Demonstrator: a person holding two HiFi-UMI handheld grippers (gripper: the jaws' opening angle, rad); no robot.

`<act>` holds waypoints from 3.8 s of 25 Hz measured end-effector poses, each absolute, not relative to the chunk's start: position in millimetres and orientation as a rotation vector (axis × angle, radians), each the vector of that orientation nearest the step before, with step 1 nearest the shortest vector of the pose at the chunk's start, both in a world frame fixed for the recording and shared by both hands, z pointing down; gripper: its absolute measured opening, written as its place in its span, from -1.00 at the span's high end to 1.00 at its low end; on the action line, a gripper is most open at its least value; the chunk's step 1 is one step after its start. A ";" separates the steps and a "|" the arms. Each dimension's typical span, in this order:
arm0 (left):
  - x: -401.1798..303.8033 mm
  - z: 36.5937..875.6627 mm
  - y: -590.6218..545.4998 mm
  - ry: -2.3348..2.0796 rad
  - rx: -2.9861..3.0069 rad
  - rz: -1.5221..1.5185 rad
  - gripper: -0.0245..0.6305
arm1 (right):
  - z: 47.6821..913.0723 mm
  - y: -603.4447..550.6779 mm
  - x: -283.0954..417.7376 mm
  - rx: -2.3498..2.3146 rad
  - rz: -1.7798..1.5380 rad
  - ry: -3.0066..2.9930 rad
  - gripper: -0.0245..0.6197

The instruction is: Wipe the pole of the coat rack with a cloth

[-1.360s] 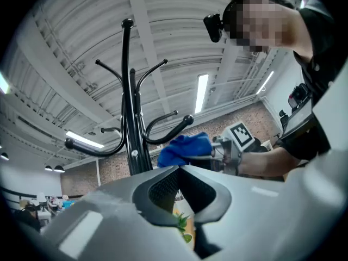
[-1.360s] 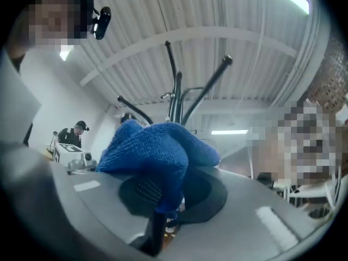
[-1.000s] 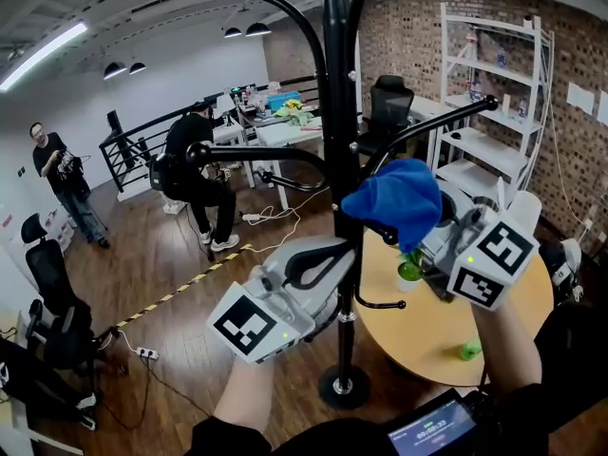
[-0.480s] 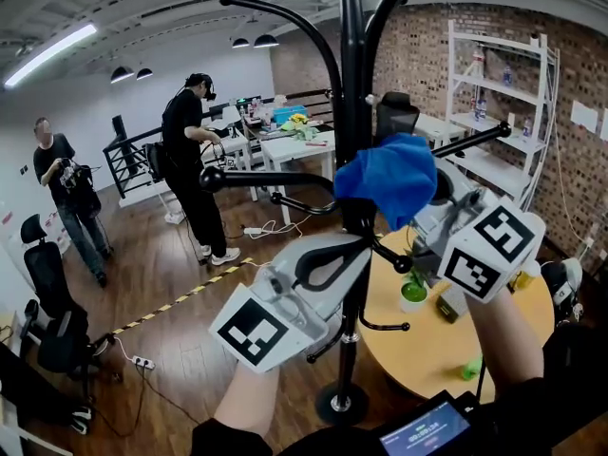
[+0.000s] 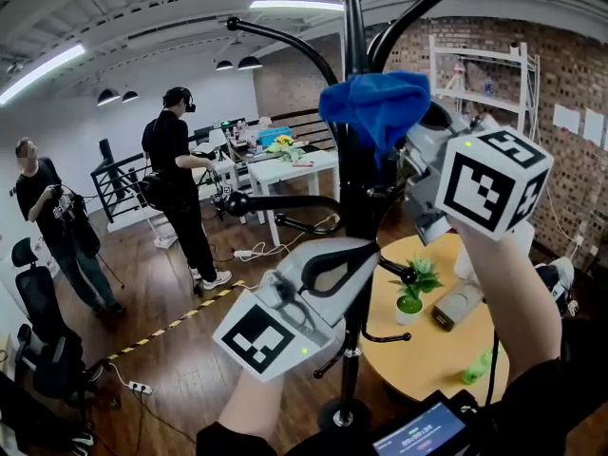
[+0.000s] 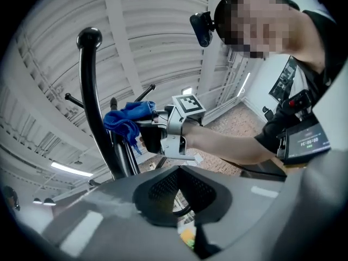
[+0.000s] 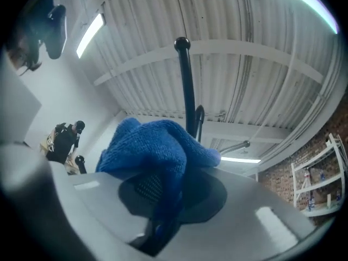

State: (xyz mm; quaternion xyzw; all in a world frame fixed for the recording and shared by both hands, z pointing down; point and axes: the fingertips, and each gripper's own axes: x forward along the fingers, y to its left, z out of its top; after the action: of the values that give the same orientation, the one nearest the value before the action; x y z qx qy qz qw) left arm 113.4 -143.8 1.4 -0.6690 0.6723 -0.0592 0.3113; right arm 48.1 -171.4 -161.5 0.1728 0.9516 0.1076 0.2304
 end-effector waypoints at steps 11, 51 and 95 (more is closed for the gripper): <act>122.6 -26.4 -154.6 1.750 -1.779 -0.166 0.91 | -227.1 -148.8 111.6 0.504 0.402 2.443 0.76; 123.4 27.8 -153.2 1.774 -1.879 -0.155 0.91 | 10.4 -187.2 56.7 0.703 0.231 3.026 0.76; 141.9 -19.2 -140.2 1.665 -1.808 -0.206 0.91 | -215.3 -193.7 115.6 0.358 0.230 2.597 0.76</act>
State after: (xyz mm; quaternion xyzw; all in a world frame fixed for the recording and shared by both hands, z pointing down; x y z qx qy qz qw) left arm 141.9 -140.2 -19.2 -0.6916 0.6370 -0.0788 0.3313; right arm 115.6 -193.7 -215.3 0.1317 0.9549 0.0845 0.2524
